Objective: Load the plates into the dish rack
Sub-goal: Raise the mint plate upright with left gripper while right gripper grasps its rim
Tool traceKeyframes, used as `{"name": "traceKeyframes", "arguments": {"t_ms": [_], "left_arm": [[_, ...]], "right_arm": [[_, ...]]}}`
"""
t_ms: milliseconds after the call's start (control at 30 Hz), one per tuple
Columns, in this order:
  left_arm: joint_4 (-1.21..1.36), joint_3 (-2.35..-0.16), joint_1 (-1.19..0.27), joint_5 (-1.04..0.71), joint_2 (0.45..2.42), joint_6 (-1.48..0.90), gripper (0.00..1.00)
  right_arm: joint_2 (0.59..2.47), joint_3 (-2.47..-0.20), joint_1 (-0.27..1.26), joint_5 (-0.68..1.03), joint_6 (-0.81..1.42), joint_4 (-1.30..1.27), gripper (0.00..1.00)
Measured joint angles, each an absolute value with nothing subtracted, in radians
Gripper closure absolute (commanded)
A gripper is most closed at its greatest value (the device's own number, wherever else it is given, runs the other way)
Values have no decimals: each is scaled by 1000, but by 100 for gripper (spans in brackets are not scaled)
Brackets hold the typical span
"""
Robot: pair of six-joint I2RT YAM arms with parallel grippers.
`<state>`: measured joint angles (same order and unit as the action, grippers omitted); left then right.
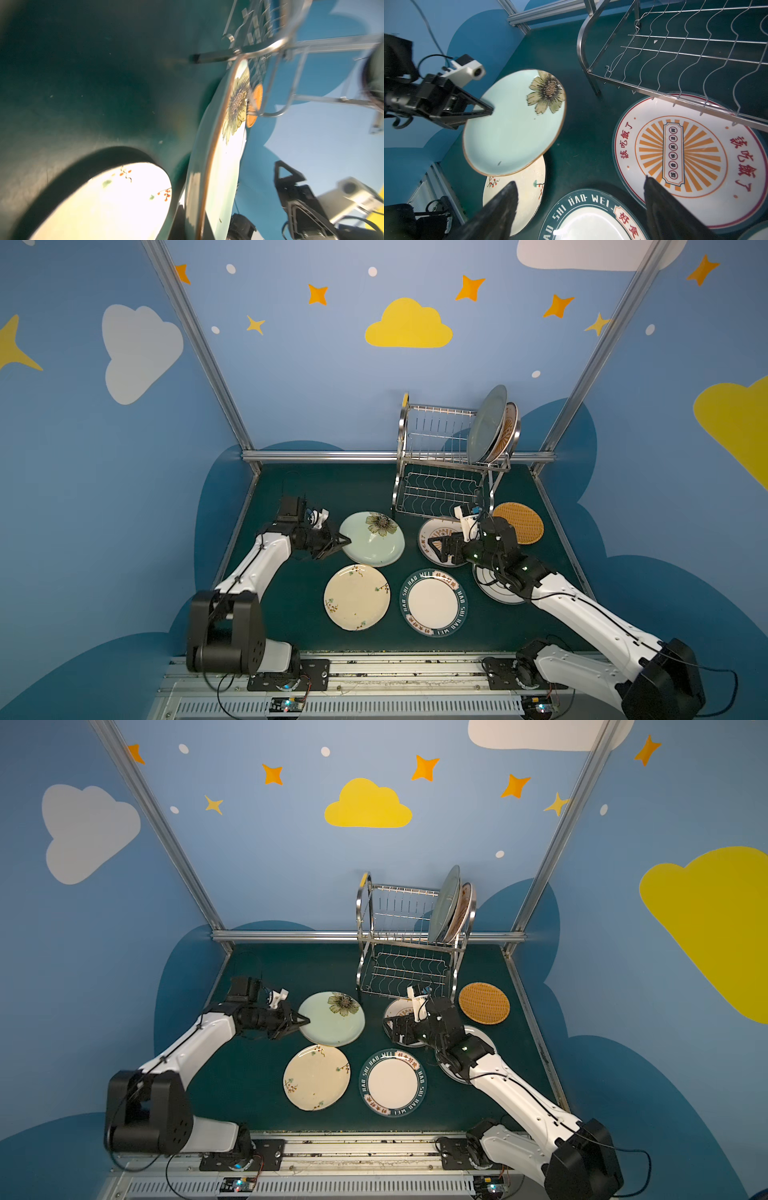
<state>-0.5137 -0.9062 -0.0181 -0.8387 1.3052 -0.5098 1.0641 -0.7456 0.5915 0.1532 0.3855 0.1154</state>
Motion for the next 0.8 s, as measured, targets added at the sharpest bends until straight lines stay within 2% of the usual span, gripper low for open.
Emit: {"name": "traceKeyframes", "arguments": {"t_ms": [133,233,400,567,633,800], "left_arm": [[-431,-805,-6,-864,1082,-630,96],[-287,-739,-32,-893,986,-748,96],[-26,-673,-158,-897,989,-910,96],[139,-662,-297,-869,1024,-982,96],[197,-664,-340,-860,1045,-997,96],[274,-672,-411,-837,1097,-1008,96]], "right_arm": [[1013,-763,557,183,394,165,8],[973,-817,531,229,422,218,6],[921,-904,521,348,498,244,7],[968,-938,521,455,571,246,9],[990,-938,521,473,600,252,12],[1008,-938,522,510,669,251,29]]}}
